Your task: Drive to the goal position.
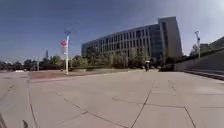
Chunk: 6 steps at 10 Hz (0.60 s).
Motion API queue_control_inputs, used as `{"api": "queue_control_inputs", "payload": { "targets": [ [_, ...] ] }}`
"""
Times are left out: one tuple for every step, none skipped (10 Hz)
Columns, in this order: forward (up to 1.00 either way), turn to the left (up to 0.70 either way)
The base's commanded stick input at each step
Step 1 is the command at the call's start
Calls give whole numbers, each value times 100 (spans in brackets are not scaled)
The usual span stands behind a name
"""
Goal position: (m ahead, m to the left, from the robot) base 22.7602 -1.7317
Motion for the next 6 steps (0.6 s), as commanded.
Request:
{"api": "queue_control_inputs", "payload": {
  "targets": [
    [100,0],
    [100,-7],
    [100,-25],
    [100,-27],
    [100,-27],
    [100,-27]
  ]
}}
